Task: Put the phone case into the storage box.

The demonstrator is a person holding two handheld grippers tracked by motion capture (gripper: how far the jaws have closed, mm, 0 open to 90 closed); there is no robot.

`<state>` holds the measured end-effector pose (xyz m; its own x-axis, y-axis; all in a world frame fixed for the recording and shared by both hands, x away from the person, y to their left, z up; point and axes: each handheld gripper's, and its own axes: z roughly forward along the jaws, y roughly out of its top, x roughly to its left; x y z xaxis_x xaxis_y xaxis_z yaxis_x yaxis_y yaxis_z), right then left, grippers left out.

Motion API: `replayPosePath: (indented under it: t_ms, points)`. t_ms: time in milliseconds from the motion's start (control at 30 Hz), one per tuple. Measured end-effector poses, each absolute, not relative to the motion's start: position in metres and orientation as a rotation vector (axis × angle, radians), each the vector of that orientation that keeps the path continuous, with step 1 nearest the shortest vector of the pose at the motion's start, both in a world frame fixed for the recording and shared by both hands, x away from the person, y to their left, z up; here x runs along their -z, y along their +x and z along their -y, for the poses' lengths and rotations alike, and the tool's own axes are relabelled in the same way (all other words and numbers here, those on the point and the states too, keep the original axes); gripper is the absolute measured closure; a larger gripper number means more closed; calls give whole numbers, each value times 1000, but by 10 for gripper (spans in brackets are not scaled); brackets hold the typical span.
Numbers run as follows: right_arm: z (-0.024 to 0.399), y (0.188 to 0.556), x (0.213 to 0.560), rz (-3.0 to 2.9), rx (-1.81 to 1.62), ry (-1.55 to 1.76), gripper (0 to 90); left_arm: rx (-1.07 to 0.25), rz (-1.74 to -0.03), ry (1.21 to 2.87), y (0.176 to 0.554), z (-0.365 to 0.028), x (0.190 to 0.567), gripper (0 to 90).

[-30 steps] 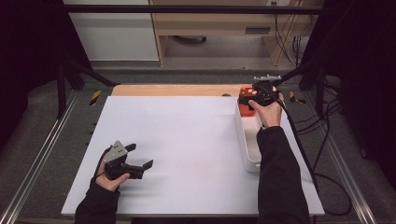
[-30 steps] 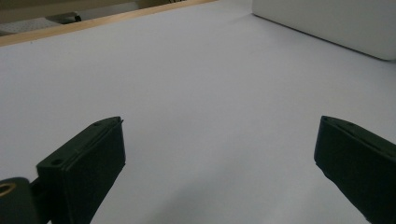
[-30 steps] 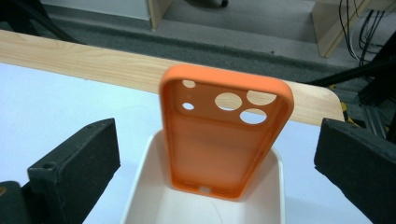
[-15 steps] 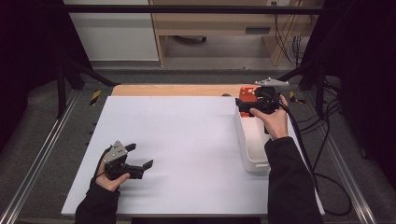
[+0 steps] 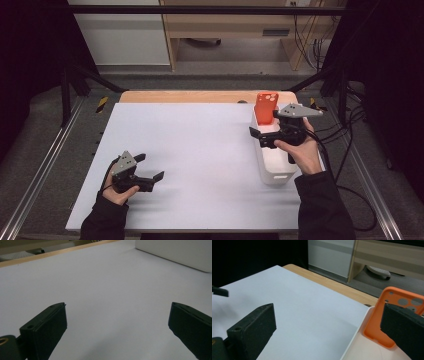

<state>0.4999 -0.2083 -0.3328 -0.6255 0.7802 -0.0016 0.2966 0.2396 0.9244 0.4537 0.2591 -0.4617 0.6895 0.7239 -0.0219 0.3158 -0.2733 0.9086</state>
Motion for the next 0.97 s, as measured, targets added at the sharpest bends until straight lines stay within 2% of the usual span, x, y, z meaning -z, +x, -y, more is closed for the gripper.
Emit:
replayPosePath:
  t_ms: [500,967]
  points:
    - [242,459,381,-2097,-1453,849,4,-492,-800,1847,452,-260,459,15]
    - [267,443,409,-2108,-1462,828,3,-493,-773,1830,450,-259,455,13]
